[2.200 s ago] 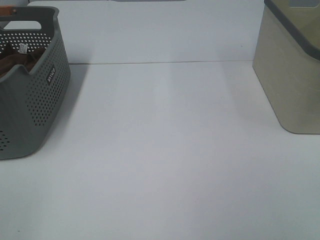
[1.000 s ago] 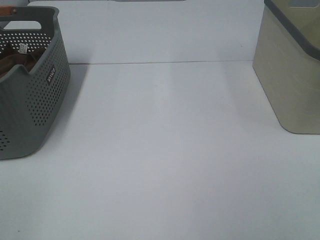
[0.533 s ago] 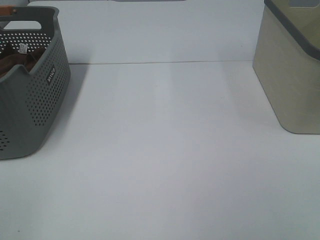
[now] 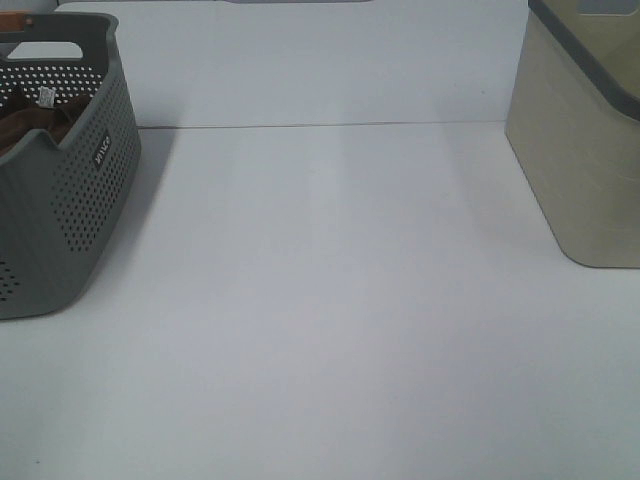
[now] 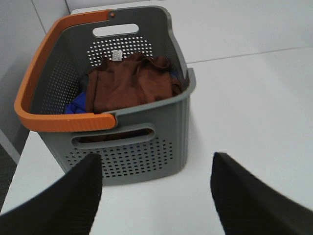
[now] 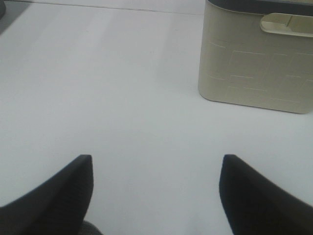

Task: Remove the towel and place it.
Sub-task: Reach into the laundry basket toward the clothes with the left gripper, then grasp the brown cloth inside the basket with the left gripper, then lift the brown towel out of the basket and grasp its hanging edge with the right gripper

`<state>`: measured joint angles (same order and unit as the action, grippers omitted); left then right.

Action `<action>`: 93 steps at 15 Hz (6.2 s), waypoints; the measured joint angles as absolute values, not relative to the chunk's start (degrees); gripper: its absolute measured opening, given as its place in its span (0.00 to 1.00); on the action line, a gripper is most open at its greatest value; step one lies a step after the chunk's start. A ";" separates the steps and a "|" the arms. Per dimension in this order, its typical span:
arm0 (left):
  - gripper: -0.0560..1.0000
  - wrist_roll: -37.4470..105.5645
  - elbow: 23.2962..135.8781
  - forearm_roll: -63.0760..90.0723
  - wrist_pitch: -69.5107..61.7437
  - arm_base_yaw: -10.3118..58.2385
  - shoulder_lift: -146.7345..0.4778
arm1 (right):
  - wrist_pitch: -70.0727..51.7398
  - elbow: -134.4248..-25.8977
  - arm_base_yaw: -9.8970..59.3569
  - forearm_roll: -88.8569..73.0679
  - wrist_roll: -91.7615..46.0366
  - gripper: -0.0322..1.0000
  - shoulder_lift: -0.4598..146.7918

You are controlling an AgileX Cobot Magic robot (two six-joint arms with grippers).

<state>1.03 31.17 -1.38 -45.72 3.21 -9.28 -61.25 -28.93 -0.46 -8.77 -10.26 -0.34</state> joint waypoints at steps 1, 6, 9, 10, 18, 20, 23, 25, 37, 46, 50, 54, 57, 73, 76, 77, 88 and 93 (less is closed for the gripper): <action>0.64 -2.06 31.17 -3.50 -41.60 3.21 -13.98 | -61.25 -28.93 -0.46 -8.77 -10.26 0.70 -0.34; 0.64 -11.75 40.34 -10.26 -35.18 3.21 -42.17 | -61.25 -28.93 -0.46 -8.77 -10.26 0.70 -0.34; 0.64 -12.15 55.81 -11.63 -37.87 3.21 -64.80 | -61.25 -28.93 -0.46 -8.77 -10.26 0.70 -0.34; 0.64 -12.15 60.10 -12.55 -40.45 3.21 -69.96 | -61.25 -28.93 -0.46 -8.77 -10.26 0.70 -0.34; 0.63 -12.15 92.36 -21.60 -54.09 1.49 -101.24 | -61.25 -28.93 -0.46 -8.77 -10.26 0.70 -0.34; 0.63 -12.15 98.15 -21.49 -55.52 -0.69 -106.80 | -61.25 -28.93 -0.46 -8.77 -10.26 0.70 -0.34; 0.63 -12.15 106.86 -20.34 -55.63 -3.44 -114.82 | -61.25 -28.93 -0.46 -8.77 -10.26 0.70 -0.34; 0.63 -12.03 112.13 -20.28 -55.52 -4.41 -119.81 | -61.25 -28.93 -0.46 -8.77 -10.26 0.70 -0.34; 0.63 -9.34 123.07 -20.34 -39.13 -4.98 -140.15 | -61.25 -28.93 -0.46 -8.77 -10.26 0.70 -0.34; 0.32 -9.17 123.07 -20.51 -32.49 -4.98 -143.53 | -61.25 -28.93 -0.46 -8.77 -10.26 0.70 -0.34; 0.05 -9.11 123.07 -20.57 -32.37 -4.98 -143.53 | -61.25 -28.93 -0.46 -8.77 -10.26 0.70 -0.34; 0.05 -9.00 123.07 -20.57 -33.06 -4.98 -142.15 | -61.25 -28.93 -0.46 -8.77 -10.26 0.70 -0.34; 0.05 -9.00 123.07 -20.57 -35.41 -4.98 -138.37 | -61.25 -28.93 -0.46 -8.77 -10.26 0.70 -0.34; 0.05 1.78 123.13 -8.08 -40.39 7.39 -106.40 | -61.25 -28.93 -0.46 -8.71 -10.26 0.70 -0.34; 0.05 1.78 123.13 -7.16 -40.39 13.18 -100.61 | -61.25 -28.93 -0.46 -8.71 -10.26 0.70 -0.34; 0.05 1.78 123.13 -6.88 -40.51 15.24 -99.35 | -61.25 -28.93 -0.46 -8.71 -10.26 0.70 -0.34; 0.05 4.13 123.13 -5.56 -50.65 39.76 -97.06 | -60.22 -28.93 -0.46 -19.37 -11.57 0.70 19.48; 0.05 4.13 123.13 -2.12 -49.73 43.49 -98.66 | -57.98 -29.56 -0.46 -42.40 -32.31 0.69 40.39</action>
<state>4.13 123.13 -2.12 -49.73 43.49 -98.66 -57.98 -29.56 -0.46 -42.40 -32.31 40.39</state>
